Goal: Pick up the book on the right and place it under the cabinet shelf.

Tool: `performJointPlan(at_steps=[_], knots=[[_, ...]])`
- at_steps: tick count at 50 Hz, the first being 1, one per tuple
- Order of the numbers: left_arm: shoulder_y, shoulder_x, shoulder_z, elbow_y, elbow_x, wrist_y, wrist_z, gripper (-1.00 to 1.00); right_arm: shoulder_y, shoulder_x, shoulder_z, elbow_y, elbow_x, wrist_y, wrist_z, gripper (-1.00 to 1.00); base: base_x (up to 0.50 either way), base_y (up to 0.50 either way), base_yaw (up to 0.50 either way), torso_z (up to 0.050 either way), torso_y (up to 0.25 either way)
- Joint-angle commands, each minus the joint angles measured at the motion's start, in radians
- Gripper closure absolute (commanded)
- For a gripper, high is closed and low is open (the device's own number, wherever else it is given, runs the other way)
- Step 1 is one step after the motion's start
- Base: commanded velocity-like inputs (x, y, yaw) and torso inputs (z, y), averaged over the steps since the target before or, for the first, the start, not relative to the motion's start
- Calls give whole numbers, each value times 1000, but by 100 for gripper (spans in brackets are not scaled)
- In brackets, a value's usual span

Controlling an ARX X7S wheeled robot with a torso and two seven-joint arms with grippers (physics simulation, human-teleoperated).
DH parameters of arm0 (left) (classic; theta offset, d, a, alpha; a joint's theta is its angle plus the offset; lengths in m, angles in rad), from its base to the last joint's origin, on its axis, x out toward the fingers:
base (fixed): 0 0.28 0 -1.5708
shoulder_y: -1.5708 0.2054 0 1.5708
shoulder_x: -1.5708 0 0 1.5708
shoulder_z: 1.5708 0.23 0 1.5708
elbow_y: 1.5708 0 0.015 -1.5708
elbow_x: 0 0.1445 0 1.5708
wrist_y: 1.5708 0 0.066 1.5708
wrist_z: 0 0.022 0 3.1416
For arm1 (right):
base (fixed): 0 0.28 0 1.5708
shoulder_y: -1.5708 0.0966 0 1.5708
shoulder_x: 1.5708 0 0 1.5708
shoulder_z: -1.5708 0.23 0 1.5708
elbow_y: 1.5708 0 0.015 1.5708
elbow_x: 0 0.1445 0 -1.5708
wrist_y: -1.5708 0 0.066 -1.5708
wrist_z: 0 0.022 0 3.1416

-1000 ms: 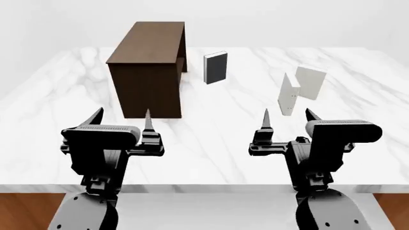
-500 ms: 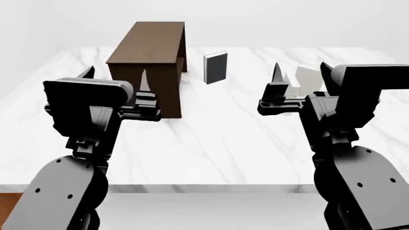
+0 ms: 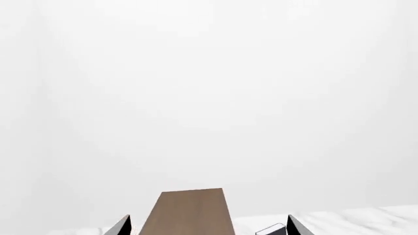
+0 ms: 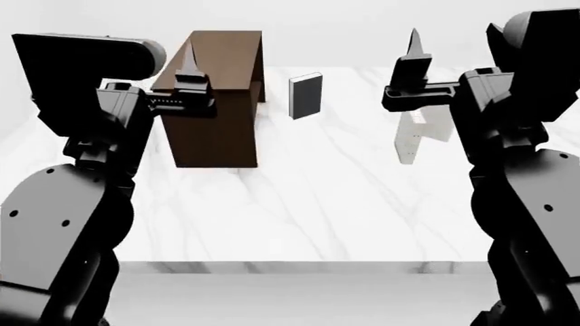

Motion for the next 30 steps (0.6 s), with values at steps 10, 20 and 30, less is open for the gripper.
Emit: performJointPlan(at_steps=[10,20,30], knots=[[-84,-12,-5,-20,-22,-45,-5,-100,94,20,-15,25,4,37,12,-100,0,0,0,0,0],[-88,-16,-6,-12,-30,-53,-11,-100,97,20,-14,21,14,39,12,-100,5,-92,0,0,0],[-84,-19,-7,-7,-38,-53,-14,-100,88,22,-8,14,22,35,12,-100,178,-245,0,0,0]])
